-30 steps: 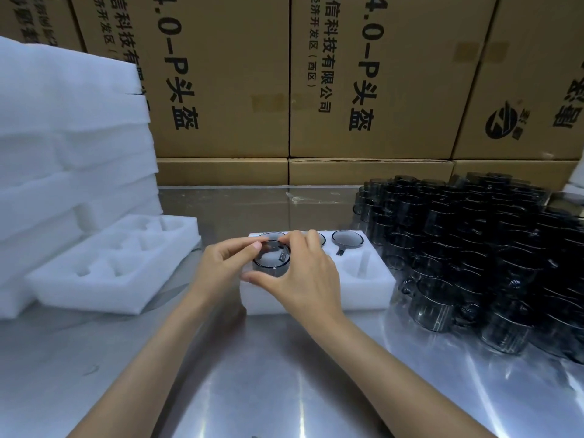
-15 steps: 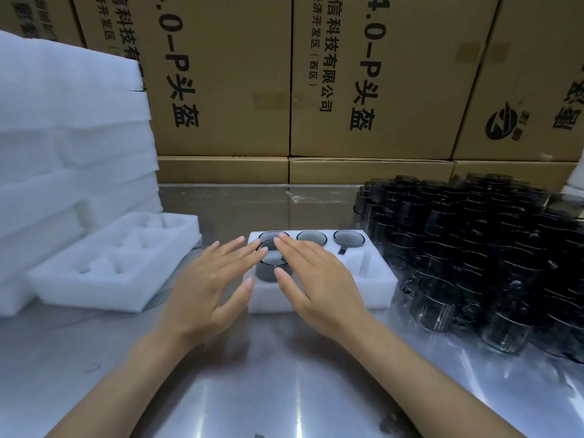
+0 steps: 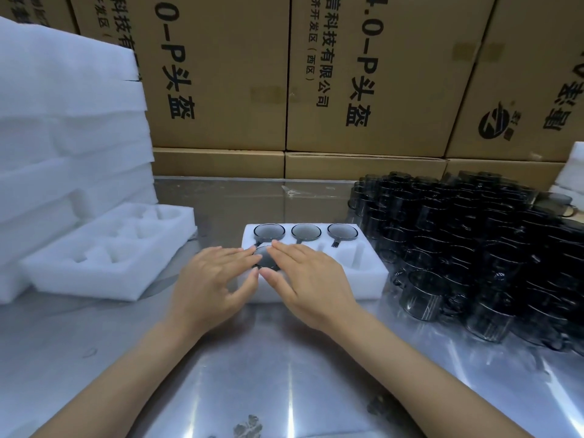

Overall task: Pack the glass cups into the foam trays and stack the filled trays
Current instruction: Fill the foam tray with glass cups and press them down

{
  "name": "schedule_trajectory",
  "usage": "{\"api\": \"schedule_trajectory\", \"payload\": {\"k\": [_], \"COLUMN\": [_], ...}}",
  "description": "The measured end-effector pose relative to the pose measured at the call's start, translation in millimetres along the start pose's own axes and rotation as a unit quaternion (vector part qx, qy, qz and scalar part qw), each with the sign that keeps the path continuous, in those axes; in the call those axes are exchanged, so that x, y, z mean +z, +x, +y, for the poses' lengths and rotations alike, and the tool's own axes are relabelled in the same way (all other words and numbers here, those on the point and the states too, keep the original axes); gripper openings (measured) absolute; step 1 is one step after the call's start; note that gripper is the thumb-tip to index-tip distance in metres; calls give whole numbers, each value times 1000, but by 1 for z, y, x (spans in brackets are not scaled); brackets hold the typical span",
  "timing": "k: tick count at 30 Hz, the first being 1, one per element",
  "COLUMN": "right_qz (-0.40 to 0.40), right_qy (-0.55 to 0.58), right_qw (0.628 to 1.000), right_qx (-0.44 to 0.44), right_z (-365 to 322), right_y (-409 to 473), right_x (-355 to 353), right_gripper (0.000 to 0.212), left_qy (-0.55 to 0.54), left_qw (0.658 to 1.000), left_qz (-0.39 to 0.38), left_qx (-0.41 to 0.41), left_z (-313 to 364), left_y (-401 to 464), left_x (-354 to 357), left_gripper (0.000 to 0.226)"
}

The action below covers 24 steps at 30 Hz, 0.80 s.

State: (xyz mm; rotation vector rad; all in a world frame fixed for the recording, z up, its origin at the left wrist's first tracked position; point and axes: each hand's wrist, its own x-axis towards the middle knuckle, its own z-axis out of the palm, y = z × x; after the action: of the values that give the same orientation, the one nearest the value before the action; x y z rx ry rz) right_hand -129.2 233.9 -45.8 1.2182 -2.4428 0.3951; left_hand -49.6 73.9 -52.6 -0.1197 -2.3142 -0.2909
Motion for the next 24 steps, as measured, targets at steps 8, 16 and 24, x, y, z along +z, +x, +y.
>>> {"api": "schedule_trajectory", "payload": {"k": [8, 16, 24], "right_qz": [118, -5, -60], "right_qy": [130, -41, -67], "right_qw": [984, 933, 925], "right_qx": [28, 358, 368], "right_z": [20, 99, 116], "right_y": [-4, -11, -9], "right_x": [-21, -44, -44], "right_gripper": [40, 36, 35], "left_qy": [-66, -51, -65], "left_qw": [997, 998, 997], "left_qz": [4, -22, -38], "left_qx": [-41, 7, -3], "left_z": [3, 16, 13], "left_y": [-1, 2, 3], "left_x": [-3, 7, 7], "left_gripper": [47, 38, 39]}}
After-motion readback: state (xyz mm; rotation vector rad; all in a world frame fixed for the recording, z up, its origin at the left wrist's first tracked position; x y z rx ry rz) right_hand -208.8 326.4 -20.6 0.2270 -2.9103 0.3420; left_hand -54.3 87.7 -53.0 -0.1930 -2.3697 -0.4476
